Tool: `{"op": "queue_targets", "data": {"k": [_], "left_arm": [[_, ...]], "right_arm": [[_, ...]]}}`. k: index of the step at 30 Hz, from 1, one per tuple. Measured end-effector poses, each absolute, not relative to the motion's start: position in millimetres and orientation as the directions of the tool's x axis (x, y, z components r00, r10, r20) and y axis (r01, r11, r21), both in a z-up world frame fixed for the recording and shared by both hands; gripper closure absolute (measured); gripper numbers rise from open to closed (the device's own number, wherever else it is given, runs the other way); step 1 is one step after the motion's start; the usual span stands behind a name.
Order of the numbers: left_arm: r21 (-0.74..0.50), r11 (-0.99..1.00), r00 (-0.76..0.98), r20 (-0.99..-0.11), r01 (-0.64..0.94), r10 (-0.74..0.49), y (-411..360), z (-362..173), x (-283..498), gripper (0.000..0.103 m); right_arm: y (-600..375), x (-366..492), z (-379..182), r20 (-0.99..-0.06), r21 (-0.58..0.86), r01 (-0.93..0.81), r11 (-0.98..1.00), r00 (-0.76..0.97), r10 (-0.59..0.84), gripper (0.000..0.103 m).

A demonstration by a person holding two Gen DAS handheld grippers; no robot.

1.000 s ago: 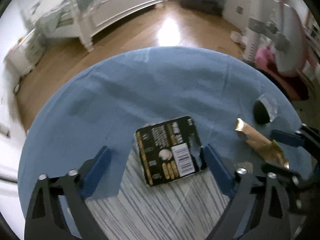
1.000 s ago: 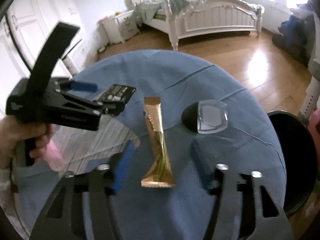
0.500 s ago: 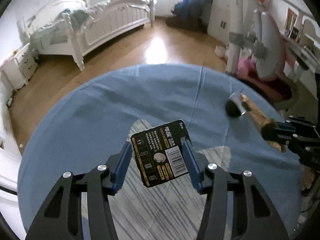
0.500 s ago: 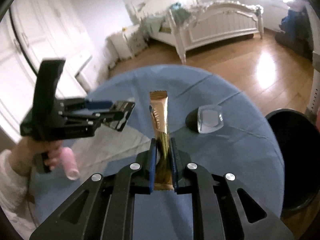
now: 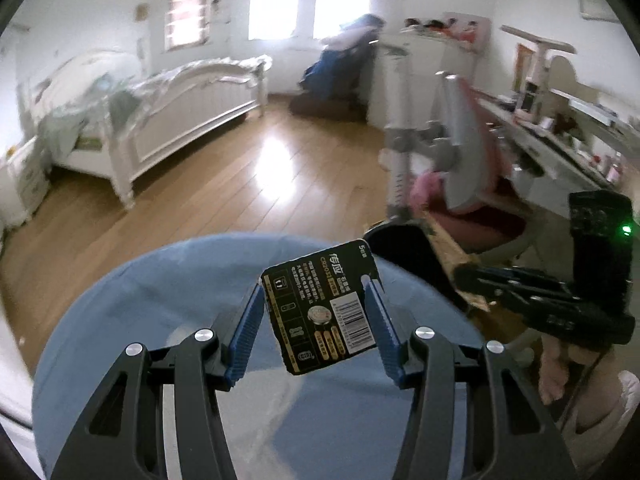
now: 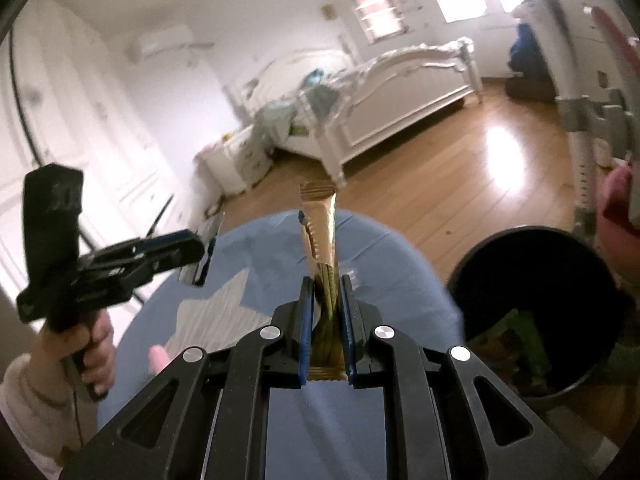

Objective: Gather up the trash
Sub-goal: 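Carry the black card and gold wrapper to the black bin and release them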

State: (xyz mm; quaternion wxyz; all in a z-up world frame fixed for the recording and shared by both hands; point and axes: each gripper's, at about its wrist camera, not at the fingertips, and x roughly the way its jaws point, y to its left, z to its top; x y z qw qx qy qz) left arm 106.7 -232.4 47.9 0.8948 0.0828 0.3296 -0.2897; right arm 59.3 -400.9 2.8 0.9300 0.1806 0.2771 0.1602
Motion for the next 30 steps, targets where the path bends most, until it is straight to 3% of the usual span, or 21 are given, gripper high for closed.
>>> {"op": "queue_targets", "data": {"k": [11,30], "left_arm": [[-0.083,0.707,0.525,-0.610,0.703,-0.594,-335.0,47.2,98.7,0.051],[-0.129,0.673,0.432,-0.676,0.728,-0.597,-400.2,9.7,121.7,0.051]], "right_arm": [[-505.3,26.1,-2.1,-0.412,0.472,-0.036,0.881,0.874,0.256,0.089],[-553.8,35.2,-48.4,-0.441,0.533,0.063,0.844,0.872,0.213,0.089]]}}
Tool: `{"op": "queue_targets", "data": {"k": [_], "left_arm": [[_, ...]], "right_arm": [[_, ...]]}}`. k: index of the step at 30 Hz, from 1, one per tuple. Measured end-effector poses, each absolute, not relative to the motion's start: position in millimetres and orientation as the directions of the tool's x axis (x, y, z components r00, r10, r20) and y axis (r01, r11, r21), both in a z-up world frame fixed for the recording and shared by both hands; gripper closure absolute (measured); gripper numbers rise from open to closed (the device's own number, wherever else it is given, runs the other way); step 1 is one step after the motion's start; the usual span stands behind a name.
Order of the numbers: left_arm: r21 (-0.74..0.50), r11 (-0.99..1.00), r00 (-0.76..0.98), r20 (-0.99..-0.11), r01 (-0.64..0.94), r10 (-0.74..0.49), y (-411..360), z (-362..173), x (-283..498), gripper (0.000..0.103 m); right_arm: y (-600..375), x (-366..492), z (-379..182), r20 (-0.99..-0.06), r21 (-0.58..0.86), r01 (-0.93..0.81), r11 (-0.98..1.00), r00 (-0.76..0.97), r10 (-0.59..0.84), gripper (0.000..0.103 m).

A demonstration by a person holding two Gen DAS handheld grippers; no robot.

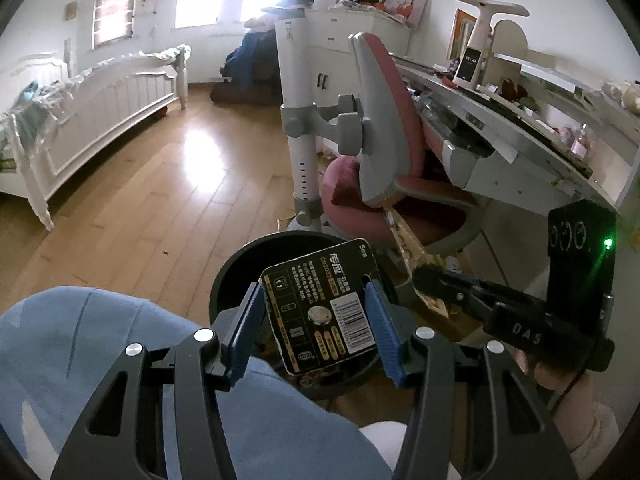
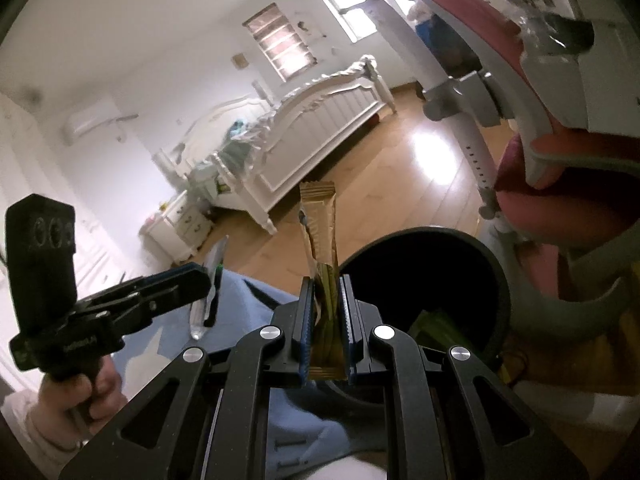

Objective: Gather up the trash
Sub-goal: 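Carry the black card and gold wrapper to the black bin and release them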

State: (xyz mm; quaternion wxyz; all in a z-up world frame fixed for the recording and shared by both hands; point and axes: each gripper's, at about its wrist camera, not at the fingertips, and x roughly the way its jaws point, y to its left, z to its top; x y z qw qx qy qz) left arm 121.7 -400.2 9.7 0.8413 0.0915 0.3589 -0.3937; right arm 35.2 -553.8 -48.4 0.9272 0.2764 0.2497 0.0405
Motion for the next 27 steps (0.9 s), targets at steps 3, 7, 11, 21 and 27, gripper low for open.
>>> {"op": "queue_targets", "data": {"k": [3,7,11,21,27], "left_arm": [[-0.127,0.669,0.425,-0.683,0.732,-0.594,-406.6,6.0,126.6,0.051],[-0.135,0.668,0.414,-0.691,0.732,-0.593,-415.5,1.9,135.0,0.051],[-0.140,0.657,0.402,-0.691,0.741,-0.601,-424.6,1.0,144.4,0.050],[-0.108,0.653,0.420,-0.685,0.749,-0.595,-427.2,7.2,144.6,0.024],[-0.109,0.671,0.441,-0.676,0.733,-0.591,-399.4,16.6,133.0,0.024]], "right_arm": [[-559.7,40.9,-54.1,-0.446,0.539,0.071,0.839,0.869,0.213,0.089],[-567.2,49.0,-59.9,-0.454,0.549,0.084,0.832,0.866,0.211,0.089],[-576.4,58.5,-62.8,-0.457,0.558,0.098,0.824,0.865,0.207,0.089],[-591.8,63.7,-60.8,-0.446,0.562,0.135,0.816,0.880,0.162,0.038],[-581.7,59.1,-58.2,-0.453,0.561,0.128,0.818,0.874,0.174,0.038]]}}
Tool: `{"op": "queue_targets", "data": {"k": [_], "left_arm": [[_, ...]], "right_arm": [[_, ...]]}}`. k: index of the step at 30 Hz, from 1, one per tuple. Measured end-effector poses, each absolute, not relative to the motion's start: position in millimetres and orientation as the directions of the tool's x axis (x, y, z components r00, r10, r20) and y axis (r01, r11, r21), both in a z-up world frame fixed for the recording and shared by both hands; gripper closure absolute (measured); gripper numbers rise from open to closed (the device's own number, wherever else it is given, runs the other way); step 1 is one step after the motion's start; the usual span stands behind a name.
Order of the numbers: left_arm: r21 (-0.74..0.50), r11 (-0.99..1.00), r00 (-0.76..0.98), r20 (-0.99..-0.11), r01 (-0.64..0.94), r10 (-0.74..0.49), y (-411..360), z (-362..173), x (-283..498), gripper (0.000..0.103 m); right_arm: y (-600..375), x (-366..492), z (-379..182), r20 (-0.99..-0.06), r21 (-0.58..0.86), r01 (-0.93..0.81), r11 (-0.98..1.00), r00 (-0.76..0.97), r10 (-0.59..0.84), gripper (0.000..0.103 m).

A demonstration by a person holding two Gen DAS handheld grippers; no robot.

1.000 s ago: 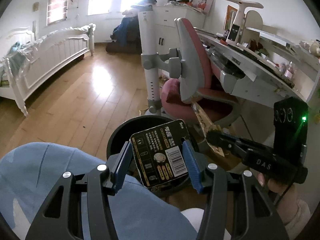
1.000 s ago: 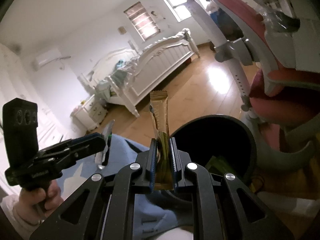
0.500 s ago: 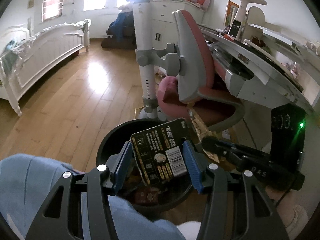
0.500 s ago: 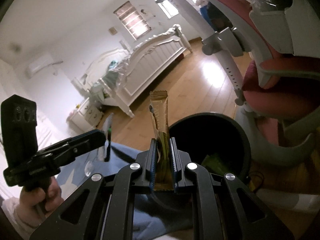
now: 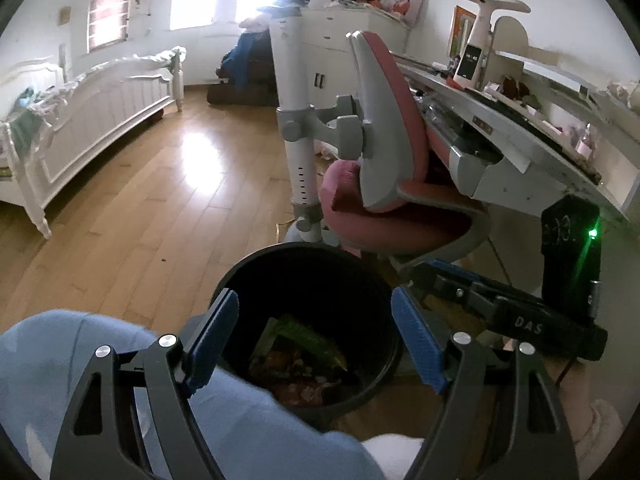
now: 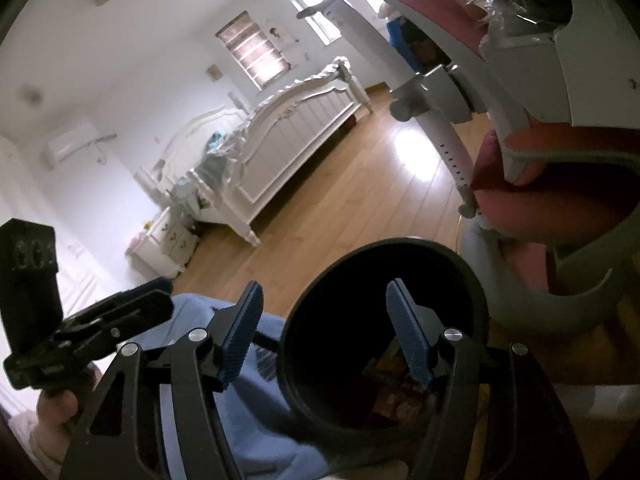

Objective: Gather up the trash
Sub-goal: 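Carry the black card and gold wrapper to the black bin and release them, then grasp the pink hair roller with the left tool while the right tool grasps the clear lid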

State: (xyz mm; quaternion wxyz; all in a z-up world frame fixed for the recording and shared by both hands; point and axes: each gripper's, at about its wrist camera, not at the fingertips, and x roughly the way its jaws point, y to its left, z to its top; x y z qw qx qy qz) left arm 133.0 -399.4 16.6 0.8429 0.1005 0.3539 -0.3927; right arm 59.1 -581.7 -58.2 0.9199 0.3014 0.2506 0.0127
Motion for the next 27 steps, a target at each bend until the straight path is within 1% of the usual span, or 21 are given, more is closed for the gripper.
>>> {"op": "queue_targets", "data": {"k": [1,2,3,4,5,10,16,18,21,22,24,27], "left_arm": [[-0.103,0.676,0.448,-0.675,0.730,-0.587,-394.2,18.1,130.7,0.024],[-0.094,0.685,0.461,-0.674,0.722,-0.578,-385.8,20.5,127.0,0.022],[-0.089,0.691,0.468,-0.673,0.717,-0.573,-381.1,22.1,124.7,0.017],[-0.080,0.705,0.489,-0.666,0.705,-0.564,-371.8,25.6,120.3,0.008],[-0.073,0.715,0.505,-0.658,0.695,-0.559,-365.3,28.0,116.4,0.006],[-0.037,0.756,0.573,-0.629,0.654,-0.526,-316.0,39.9,93.1,0.006],[-0.010,0.790,0.616,-0.619,0.613,-0.486,-259.9,43.8,73.3,0.006],[0.000,0.795,0.624,-0.621,0.606,-0.475,-241.5,42.6,68.2,0.006],[0.013,0.810,0.629,-0.637,0.587,-0.446,-208.6,35.4,63.9,0.006],[0.013,0.818,0.631,-0.644,0.575,-0.434,-198.6,32.4,63.2,0.006],[0.005,0.840,0.632,-0.661,0.543,-0.404,-174.0,24.3,63.3,0.006],[-0.051,0.884,0.627,-0.686,0.464,-0.369,-126.4,8.5,61.7,0.006]], "right_arm": [[-576.2,57.7,-55.7,-0.455,0.555,0.121,0.823,0.872,0.178,0.038],[-571.0,56.5,-53.7,-0.456,0.551,0.115,0.827,0.871,0.183,0.036],[-565.0,55.1,-51.4,-0.455,0.547,0.107,0.830,0.871,0.188,0.033],[-557.9,53.2,-48.5,-0.451,0.543,0.098,0.834,0.872,0.191,0.029],[-550.9,51.8,-45.6,-0.449,0.538,0.088,0.838,0.872,0.197,0.029],[-509.8,53.0,-33.5,-0.464,0.504,0.034,0.863,0.854,0.238,0.027],[-450.1,60.0,-22.3,-0.488,0.455,-0.044,0.890,0.823,0.290,0.026],[-432.9,61.1,-19.6,-0.498,0.439,-0.063,0.896,0.814,0.301,0.023],[-403.5,64.9,-16.1,-0.521,0.409,-0.090,0.908,0.794,0.313,0.019],[-397.4,65.5,-15.2,-0.527,0.401,-0.094,0.911,0.790,0.314,0.016],[-383.7,66.7,-13.3,-0.535,0.388,-0.106,0.915,0.783,0.318,0.014],[-364.1,71.6,-12.4,-0.552,0.367,-0.120,0.922,0.770,0.320,0.011]]}}
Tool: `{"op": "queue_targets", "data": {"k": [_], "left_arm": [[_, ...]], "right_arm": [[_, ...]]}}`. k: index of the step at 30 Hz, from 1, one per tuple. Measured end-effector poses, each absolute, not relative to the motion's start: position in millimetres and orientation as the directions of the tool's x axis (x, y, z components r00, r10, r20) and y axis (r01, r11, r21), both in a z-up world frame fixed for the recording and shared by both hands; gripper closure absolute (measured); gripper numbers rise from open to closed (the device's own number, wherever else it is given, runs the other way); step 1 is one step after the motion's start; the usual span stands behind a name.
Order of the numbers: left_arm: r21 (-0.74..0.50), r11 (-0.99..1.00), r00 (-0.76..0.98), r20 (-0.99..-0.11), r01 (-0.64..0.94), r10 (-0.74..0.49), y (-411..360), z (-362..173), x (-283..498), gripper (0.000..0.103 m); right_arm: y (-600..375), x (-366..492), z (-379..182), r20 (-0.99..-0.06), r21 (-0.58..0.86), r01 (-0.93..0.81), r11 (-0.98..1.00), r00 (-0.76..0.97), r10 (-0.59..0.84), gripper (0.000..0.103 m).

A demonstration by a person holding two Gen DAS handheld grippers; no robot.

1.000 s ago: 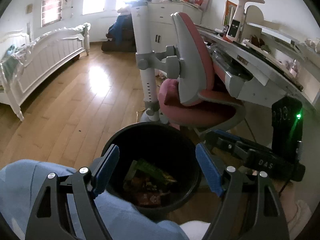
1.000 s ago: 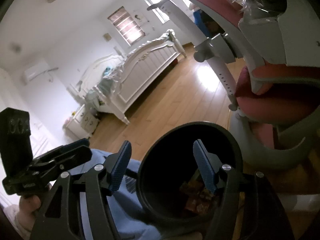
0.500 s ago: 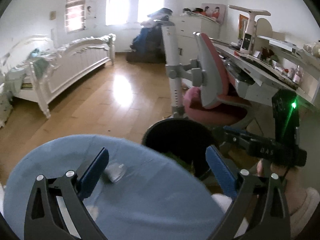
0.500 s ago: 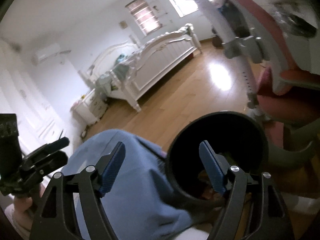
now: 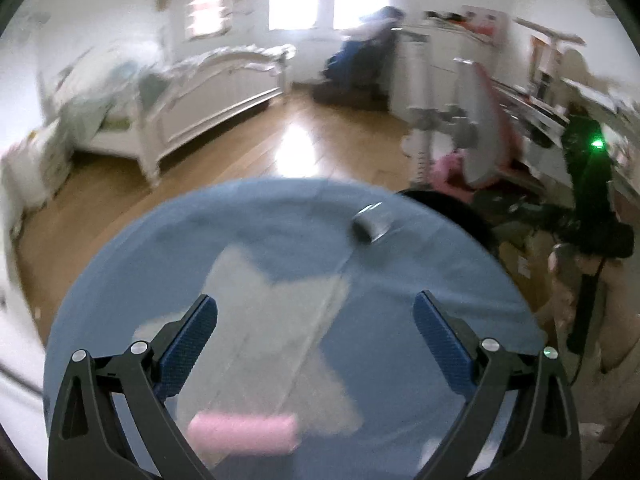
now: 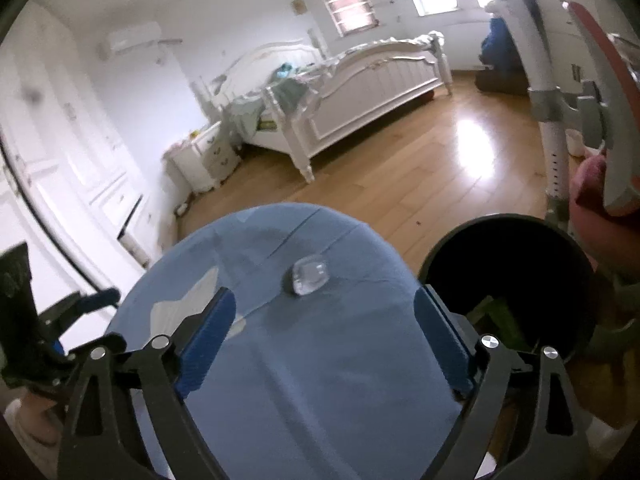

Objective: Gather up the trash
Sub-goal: 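Grasp the pink hair roller with the left tool while the right tool grasps the clear lid, then carry the pink roller and clear lid to the black bin and open both tools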

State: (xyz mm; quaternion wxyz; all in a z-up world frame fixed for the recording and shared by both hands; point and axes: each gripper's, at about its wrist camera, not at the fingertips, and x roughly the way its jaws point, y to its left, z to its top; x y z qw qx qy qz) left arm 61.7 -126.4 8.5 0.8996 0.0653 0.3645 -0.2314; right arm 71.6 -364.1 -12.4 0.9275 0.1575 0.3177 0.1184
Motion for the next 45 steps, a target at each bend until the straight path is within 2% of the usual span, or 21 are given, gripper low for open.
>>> {"op": "queue_targets", "data": {"k": [5,11,17,22,26,27,29,31,37,41,45], "left_arm": [[-0.127,0.924,0.614,-0.714,0.360,-0.338,-79.0,-14.8,50.9,0.006],[-0.106,0.939,0.602,-0.742,0.327,-0.294,-73.2,-33.6,36.9,0.006],[-0.046,0.956,0.585,-0.782,0.291,-0.216,-73.2,-48.7,38.2,0.006],[-0.069,0.953,0.548,-0.805,0.294,-0.227,-71.1,-56.1,42.8,0.006],[-0.115,0.951,0.534,-0.805,0.288,-0.259,-63.7,-56.5,45.0,0.006],[-0.118,0.952,0.537,-0.803,0.283,-0.259,-61.6,-56.0,45.3,0.008],[-0.102,0.956,0.549,-0.800,0.275,-0.243,-61.1,-55.2,45.7,0.021],[-0.083,0.959,0.557,-0.799,0.271,-0.226,-60.5,-54.5,45.5,0.031],[-0.109,0.955,0.557,-0.792,0.274,-0.250,-57.3,-52.0,45.9,0.031],[-0.150,0.951,0.567,-0.774,0.270,-0.283,-50.5,-48.5,46.2,0.031],[-0.165,0.948,0.600,-0.741,0.273,-0.302,-48.0,-41.1,41.7,0.031]], "right_arm": [[-332.7,83.6,-14.3,-0.575,0.338,-0.146,0.930,0.750,0.327,0.010],[-306.4,106.9,-24.8,-0.616,0.296,-0.181,0.938,0.714,0.332,0.010],[-290.1,132.2,-35.6,-0.673,0.203,-0.175,0.963,0.690,0.267,0.010],[-283.7,158.0,-50.5,-0.720,0.114,-0.165,0.980,0.666,0.196,0.010],[-278.0,177.7,-62.6,-0.754,0.092,-0.192,0.977,0.627,0.195,0.010],[-276.0,181.4,-63.5,-0.759,0.090,-0.194,0.977,0.621,0.193,0.011],[-271.1,189.0,-65.6,-0.770,0.058,-0.196,0.979,0.615,0.169,0.020],[-266.9,194.0,-67.4,-0.776,0.009,-0.196,0.981,0.617,0.131,0.023],[-258.4,199.5,-69.9,-0.772,-0.132,-0.207,0.969,0.635,0.030,0.047],[-265.3,195.5,-67.9,-0.770,-0.050,-0.212,0.976,0.631,0.098,0.047],[-279.3,176.0,-53.3,-0.714,0.180,-0.267,0.947,0.626,0.312,0.047]]}}
